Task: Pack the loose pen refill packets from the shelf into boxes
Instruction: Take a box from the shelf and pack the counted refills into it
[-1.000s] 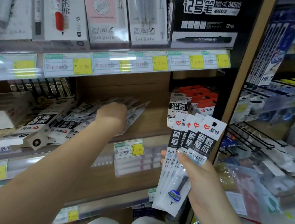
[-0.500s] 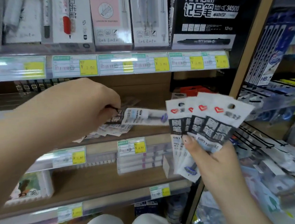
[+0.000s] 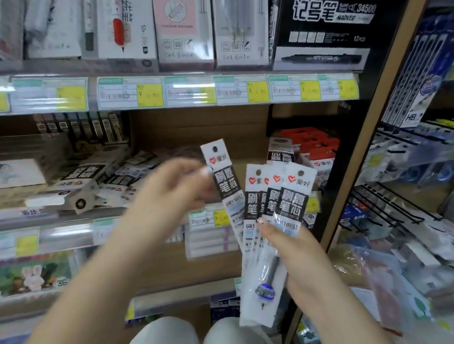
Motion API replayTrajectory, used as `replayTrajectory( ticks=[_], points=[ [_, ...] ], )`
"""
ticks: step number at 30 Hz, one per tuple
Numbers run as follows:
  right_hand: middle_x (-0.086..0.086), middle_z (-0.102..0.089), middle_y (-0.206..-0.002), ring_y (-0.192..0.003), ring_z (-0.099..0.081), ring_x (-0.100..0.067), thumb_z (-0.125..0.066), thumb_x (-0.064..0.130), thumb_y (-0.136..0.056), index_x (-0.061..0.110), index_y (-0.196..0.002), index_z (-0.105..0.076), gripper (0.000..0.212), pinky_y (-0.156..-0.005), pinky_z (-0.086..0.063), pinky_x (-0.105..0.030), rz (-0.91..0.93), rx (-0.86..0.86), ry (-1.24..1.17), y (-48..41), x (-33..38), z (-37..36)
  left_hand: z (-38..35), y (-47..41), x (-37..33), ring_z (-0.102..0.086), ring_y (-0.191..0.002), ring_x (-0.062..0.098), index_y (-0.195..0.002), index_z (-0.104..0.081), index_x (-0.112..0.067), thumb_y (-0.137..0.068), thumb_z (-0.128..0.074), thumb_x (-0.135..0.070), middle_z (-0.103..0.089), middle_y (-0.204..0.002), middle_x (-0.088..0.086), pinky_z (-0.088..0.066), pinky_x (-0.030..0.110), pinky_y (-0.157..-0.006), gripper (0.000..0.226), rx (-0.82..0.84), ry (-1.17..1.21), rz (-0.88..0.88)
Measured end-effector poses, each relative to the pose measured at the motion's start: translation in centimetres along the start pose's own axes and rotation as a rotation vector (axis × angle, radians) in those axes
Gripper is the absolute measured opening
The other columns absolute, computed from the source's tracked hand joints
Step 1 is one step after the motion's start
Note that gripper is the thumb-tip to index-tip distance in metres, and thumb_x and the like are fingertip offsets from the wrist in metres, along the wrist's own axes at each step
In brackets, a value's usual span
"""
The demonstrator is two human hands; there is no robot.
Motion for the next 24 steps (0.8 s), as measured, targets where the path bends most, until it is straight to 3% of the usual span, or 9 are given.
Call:
replayTrajectory(
  ticks=[2, 4, 7, 12, 14, 16, 19, 21, 24],
  points=[
    [-0.002, -0.076, -0.089, -0.08, -0.072, -0.017, -0.06, 0.009, -0.087, 0.019, -0.089, -0.073, 0.016, -0.059, -0.056, -0.024, -0.02, -0.002, -0.073, 0.3, -1.0, -0.7, -3.6, 2.0, 3.2, -0.068, -0.078, -0.002, -0.098, -0.065, -0.026, -0.086, -0.055, -0.035, -0.074, -0.09, -0.013, -0.053, 0.011, -0.064, 0.017, 0.061, 0.045, 0.037],
    [-0.003, -0.076, -0.086, -0.077, -0.073, -0.018, -0.059, 0.005, -0.086, 0.025, -0.082, -0.076, 0.027, -0.06, -0.057, -0.027, -0.005, 0.016, -0.117, 0.6, -1.6, -1.6, -4.9, 3.4, 5.2, -0.066, -0.076, -0.008, -0.085, -0.068, -0.027, -0.092, -0.051, -0.023, -0.073, -0.083, -0.021, -0.046, 0.004, -0.06, 0.019, -0.007, 0.079, 0.027],
    [-0.005, -0.076, -0.089, -0.081, -0.072, -0.021, -0.059, 0.005, -0.085, 0.025, -0.084, -0.076, 0.026, -0.066, -0.058, -0.033, -0.051, 0.034, -0.097, 1.2, -2.8, -2.2, -4.5, 4.6, 6.8, -0.068, -0.084, -0.001, -0.084, -0.072, -0.031, -0.096, -0.046, -0.021, -0.074, -0.088, -0.017, -0.05, 0.012, -0.068, 0.031, -0.132, 0.092, 0.018],
    [-0.01, -0.074, -0.098, -0.092, -0.07, -0.026, -0.06, 0.008, -0.086, 0.011, -0.105, -0.068, 0.021, -0.085, -0.054, -0.044, -0.088, -0.042, -0.087, 1.7, -3.3, -0.6, -2.4, 5.2, 8.6, -0.07, -0.071, 0.005, -0.079, -0.072, -0.036, -0.098, -0.042, -0.028, -0.075, -0.075, -0.01, -0.052, 0.024, -0.062, 0.036, -0.205, 0.034, 0.098],
    [-0.01, -0.074, -0.096, -0.089, -0.071, -0.026, -0.059, 0.01, -0.087, 0.01, -0.105, -0.068, 0.02, -0.075, -0.058, -0.04, -0.102, -0.038, -0.135, 1.9, -3.1, -0.5, -2.2, 5.6, 8.9, -0.068, -0.067, 0.003, -0.081, -0.069, -0.035, -0.097, -0.042, -0.035, -0.073, -0.073, -0.011, -0.051, 0.03, -0.062, 0.032, -0.163, -0.102, 0.117],
    [-0.011, -0.074, -0.096, -0.087, -0.072, -0.026, -0.059, 0.012, -0.086, 0.008, -0.106, -0.068, 0.022, -0.065, -0.059, -0.034, -0.094, -0.027, -0.18, 2.0, -2.9, -0.6, -2.8, 6.0, 9.6, -0.068, -0.065, 0.016, -0.083, -0.066, -0.019, -0.093, -0.041, -0.046, -0.072, -0.073, 0.005, -0.054, 0.041, -0.062, 0.039, -0.067, -0.18, 0.148],
    [-0.015, -0.073, -0.098, -0.088, -0.071, -0.03, -0.063, 0.016, -0.074, 0.007, -0.104, -0.067, 0.032, -0.066, -0.059, -0.037, -0.065, -0.022, -0.251, 2.0, -2.8, -1.1, -4.9, 7.0, 9.8, -0.068, -0.079, 0.031, -0.087, -0.065, -0.006, -0.084, -0.041, -0.057, -0.07, -0.085, 0.018, -0.05, 0.049, -0.078, 0.056, 0.091, -0.052, 0.128],
    [-0.015, -0.073, -0.097, -0.087, -0.071, -0.03, -0.063, 0.019, -0.07, 0.008, -0.104, -0.067, 0.036, -0.066, -0.059, -0.036, -0.042, -0.028, -0.262, 2.0, -2.8, -1.4, -6.0, 7.3, 9.5, -0.067, -0.094, 0.031, -0.094, -0.069, -0.011, -0.085, -0.042, -0.049, -0.073, -0.092, 0.013, -0.052, 0.044, -0.086, 0.047, 0.147, 0.066, 0.12],
    [-0.014, -0.073, -0.098, -0.086, -0.071, -0.029, -0.062, 0.021, -0.069, 0.008, -0.11, -0.064, 0.043, -0.064, -0.058, -0.034, -0.024, -0.042, -0.273, 2.1, -3.0, -1.7, -6.4, 7.5, 9.1, -0.069, -0.084, 0.009, -0.093, -0.072, -0.023, -0.085, -0.048, -0.041, -0.075, -0.089, -0.002, -0.052, 0.021, -0.072, 0.032, 0.155, 0.19, 0.118]
  ],
)
Point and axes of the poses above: each hand's wrist, its own y-axis away from the middle knuckle, its own z-axis out of the back of the hand, x = y × z, the point moved 10 cm from there along -y, towards the middle knuckle
